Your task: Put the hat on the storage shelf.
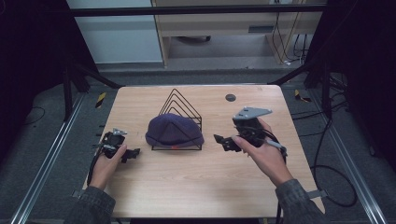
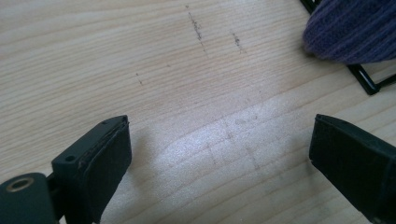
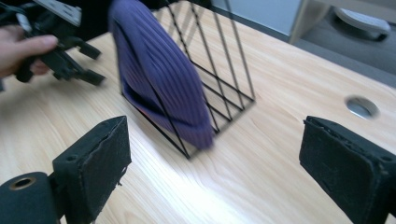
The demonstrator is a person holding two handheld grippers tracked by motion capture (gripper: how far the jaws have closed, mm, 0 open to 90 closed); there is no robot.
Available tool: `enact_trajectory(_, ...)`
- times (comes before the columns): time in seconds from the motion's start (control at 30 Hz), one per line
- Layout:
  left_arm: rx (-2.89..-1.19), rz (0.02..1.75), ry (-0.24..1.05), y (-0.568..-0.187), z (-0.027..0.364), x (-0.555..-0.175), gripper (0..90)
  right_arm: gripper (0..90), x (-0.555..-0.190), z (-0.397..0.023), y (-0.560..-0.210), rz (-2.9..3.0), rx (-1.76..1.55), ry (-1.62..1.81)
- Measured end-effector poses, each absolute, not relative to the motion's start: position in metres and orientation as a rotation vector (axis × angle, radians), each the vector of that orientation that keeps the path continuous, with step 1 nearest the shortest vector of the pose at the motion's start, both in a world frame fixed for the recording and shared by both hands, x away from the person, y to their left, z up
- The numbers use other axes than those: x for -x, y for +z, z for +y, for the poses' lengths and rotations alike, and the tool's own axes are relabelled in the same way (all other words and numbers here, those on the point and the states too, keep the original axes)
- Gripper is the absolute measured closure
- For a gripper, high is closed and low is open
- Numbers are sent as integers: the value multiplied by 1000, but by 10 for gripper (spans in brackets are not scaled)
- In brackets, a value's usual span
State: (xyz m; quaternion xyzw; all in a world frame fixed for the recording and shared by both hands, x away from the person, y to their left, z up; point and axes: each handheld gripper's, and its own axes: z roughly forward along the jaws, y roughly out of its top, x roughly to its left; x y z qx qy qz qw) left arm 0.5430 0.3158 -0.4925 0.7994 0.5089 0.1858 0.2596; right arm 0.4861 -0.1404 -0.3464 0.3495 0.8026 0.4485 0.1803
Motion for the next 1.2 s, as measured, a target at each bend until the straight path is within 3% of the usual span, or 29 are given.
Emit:
enact_trajectory(0.17,-2154,1385,498,-496,317,-543,19,136,-479,-175,-370,2237,-1061,1218)
enact_trajectory(0.67,-2111,1355,522,-501,319,-540,0,134,-466,-233,-461,2231,-1333,1135)
enact_trajectory(1.2,-2104,1356,527,-501,318,-539,0,126,-495,-255,-486,2122,-1521,1080)
